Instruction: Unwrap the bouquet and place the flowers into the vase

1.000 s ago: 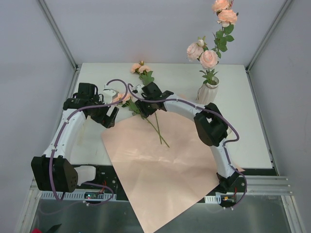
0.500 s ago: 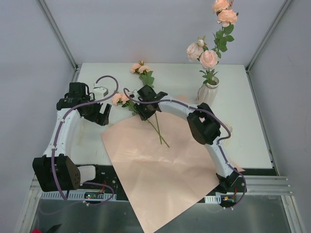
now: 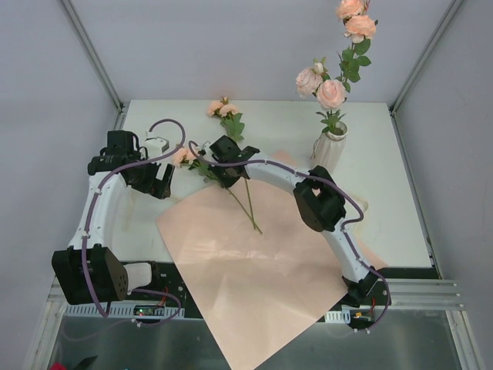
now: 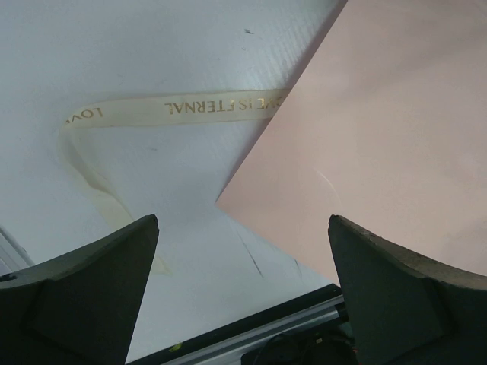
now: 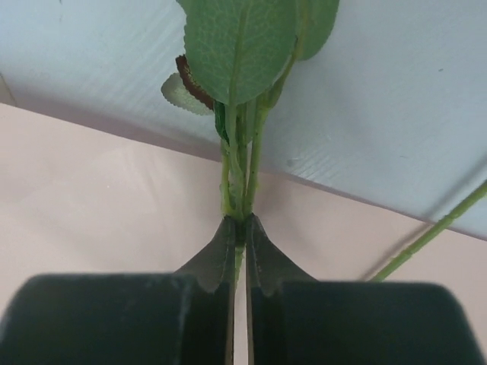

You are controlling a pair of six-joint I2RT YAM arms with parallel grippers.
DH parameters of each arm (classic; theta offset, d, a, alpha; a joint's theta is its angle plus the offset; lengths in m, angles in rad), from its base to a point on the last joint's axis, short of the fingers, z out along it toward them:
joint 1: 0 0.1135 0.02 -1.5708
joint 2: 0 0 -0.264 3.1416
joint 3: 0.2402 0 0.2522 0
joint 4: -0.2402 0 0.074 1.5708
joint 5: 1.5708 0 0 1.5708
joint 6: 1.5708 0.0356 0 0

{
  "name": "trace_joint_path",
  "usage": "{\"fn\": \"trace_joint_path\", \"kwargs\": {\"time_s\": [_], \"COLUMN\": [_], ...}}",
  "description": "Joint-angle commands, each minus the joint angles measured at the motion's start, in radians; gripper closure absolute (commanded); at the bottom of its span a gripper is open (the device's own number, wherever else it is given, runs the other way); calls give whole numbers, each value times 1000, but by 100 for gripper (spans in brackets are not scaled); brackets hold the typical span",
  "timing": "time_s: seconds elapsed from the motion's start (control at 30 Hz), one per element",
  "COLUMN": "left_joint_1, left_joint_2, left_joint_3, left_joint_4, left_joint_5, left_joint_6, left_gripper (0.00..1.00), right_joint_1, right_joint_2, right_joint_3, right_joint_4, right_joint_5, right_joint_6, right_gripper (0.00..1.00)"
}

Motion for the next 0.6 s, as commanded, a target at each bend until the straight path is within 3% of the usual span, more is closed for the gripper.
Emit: {"fn": "trace_joint_path", "kwargs": {"time_s": [0.0,0.3,0.43,0.57], "left_joint_1": [42,172,189,189], "left_joint_2": [2,21,22,25], "left_joint_3": [64,131,124,122], "left_joint_4": [-6,-4,-6,-4], "left_joint_5": [0,79,101,128], "left_joint_6": [-32,-113,-112,-116], "left_gripper": [6,6,6,6], "right_joint_1": [-11,-98,-137,-173], "right_joint_2": [-170,-509,-693,-939], "right_joint_3": [97,82,-31,-267], "right_joint_4": [31,163,308,561], "right_joint_5": [77,61,-15,-5], "right_joint_6": [5,20,3,-73], "right_gripper": [99,99,99,99]}}
